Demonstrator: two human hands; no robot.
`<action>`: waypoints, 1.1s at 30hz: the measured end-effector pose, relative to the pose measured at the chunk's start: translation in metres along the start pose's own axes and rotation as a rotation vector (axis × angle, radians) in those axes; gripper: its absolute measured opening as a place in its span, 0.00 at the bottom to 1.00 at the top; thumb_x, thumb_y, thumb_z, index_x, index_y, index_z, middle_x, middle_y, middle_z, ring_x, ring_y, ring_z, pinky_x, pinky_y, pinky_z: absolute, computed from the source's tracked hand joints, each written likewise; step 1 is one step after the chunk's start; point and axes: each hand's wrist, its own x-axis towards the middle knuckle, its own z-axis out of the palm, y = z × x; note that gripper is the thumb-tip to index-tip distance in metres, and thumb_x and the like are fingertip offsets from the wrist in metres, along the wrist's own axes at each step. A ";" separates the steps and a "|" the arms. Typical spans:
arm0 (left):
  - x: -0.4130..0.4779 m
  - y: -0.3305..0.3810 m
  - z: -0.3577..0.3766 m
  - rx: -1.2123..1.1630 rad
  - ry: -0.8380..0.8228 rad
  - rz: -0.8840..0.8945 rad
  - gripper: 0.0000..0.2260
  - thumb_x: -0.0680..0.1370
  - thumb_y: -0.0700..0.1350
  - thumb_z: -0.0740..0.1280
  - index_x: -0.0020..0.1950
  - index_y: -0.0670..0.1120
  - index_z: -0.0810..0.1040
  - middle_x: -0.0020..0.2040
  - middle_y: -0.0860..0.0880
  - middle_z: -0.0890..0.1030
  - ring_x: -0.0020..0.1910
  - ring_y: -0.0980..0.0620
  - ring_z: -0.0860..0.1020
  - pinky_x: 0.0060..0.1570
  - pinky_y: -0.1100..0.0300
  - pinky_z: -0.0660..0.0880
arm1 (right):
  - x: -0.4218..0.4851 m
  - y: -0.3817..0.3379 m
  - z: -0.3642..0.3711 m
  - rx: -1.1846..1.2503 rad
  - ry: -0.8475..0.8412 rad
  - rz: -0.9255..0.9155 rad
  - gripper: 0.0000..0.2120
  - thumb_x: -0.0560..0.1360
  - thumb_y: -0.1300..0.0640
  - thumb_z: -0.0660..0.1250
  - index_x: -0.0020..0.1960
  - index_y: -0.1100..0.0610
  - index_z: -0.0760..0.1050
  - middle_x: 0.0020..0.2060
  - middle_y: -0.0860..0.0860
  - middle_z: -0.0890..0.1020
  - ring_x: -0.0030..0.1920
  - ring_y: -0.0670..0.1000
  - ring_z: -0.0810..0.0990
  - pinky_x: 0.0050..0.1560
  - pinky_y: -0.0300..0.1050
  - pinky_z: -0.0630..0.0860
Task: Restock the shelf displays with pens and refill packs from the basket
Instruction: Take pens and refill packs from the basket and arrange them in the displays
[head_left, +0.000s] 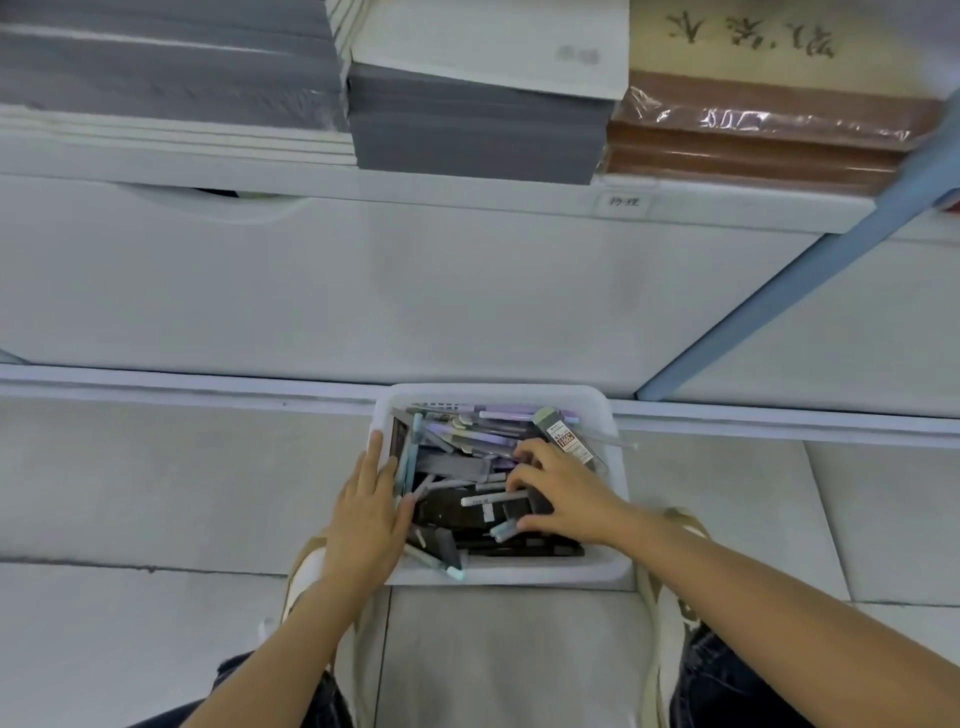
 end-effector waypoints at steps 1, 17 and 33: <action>0.000 0.001 0.001 0.004 -0.001 -0.009 0.24 0.83 0.50 0.55 0.78 0.45 0.57 0.80 0.50 0.42 0.78 0.47 0.55 0.73 0.53 0.60 | 0.000 -0.002 0.003 -0.037 0.001 -0.005 0.24 0.73 0.41 0.69 0.65 0.49 0.71 0.71 0.50 0.60 0.69 0.53 0.63 0.69 0.51 0.65; -0.003 0.029 -0.024 -0.048 0.049 0.054 0.18 0.82 0.45 0.60 0.72 0.44 0.70 0.75 0.43 0.64 0.74 0.45 0.60 0.72 0.54 0.57 | 0.000 -0.021 -0.049 0.262 0.199 0.164 0.08 0.74 0.58 0.71 0.53 0.55 0.82 0.42 0.48 0.83 0.41 0.45 0.81 0.43 0.38 0.77; 0.014 0.089 -0.028 -1.006 -0.381 0.080 0.18 0.82 0.44 0.63 0.71 0.53 0.65 0.40 0.49 0.79 0.35 0.53 0.75 0.35 0.60 0.74 | 0.016 -0.041 -0.061 0.939 0.046 0.140 0.11 0.73 0.57 0.73 0.55 0.53 0.82 0.48 0.45 0.85 0.52 0.45 0.82 0.60 0.46 0.77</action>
